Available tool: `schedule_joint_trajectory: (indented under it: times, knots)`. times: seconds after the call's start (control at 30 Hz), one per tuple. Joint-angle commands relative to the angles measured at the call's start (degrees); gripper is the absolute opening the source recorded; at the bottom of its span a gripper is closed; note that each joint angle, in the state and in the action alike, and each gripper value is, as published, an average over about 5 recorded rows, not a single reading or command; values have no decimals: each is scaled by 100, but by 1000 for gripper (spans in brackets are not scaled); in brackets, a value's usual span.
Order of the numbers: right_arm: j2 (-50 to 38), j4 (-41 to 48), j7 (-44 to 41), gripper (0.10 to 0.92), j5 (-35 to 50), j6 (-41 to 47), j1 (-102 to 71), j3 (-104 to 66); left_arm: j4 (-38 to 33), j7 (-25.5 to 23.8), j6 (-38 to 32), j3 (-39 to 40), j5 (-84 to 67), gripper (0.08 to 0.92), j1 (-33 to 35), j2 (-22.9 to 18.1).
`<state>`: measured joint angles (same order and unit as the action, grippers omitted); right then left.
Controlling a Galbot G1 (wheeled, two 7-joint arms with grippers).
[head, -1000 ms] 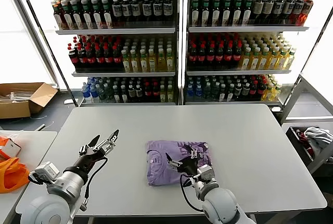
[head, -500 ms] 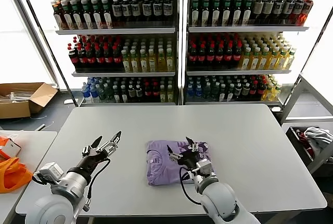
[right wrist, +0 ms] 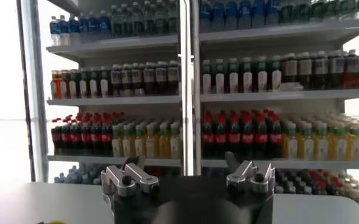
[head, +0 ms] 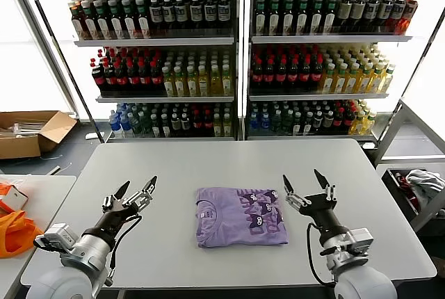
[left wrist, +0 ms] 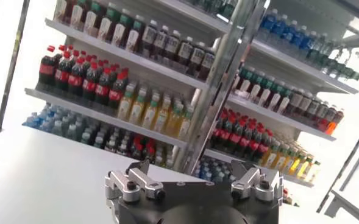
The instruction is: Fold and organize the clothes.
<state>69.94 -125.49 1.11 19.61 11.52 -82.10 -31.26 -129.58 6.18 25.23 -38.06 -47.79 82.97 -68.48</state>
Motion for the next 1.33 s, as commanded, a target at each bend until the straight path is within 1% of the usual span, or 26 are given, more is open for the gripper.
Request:
schedule_joint_trajectory:
  times: [0.03, 0.33, 0.57, 0.73, 1.03, 1.17, 1.33]
  knots:
    - [238, -550, -695, 823, 138, -850, -1772, -2189, -77, -922, -153, -712, 847, 823, 497, -361]
    - [354, -282, -734, 823, 82, -888, -1712, -2091, -54, -1244, -423, -909, 1212, 823, 786, -357]
    - [451, -233, -724, 823, -61, -899, -1602, -1964, -102, -1725, -600, -1045, 1932, 823, 987, -549]
    - [444, -144, -764, 823, -48, -994, -1667, -2036, -144, -1914, -745, -970, 2390, 822, 1111, -653]
    - [514, -18, -776, 823, -254, -1083, -1784, -1783, 28, -2031, -1124, -893, 2849, 822, 1195, -666]
    - [558, -18, -787, 823, -348, -1118, -1766, -1572, 120, -2029, -1325, -849, 2911, 823, 1295, -757]
    - [596, -50, -839, 823, -400, -1137, -1751, -1417, 4, -2024, -1473, -885, 2934, 823, 1413, -891]
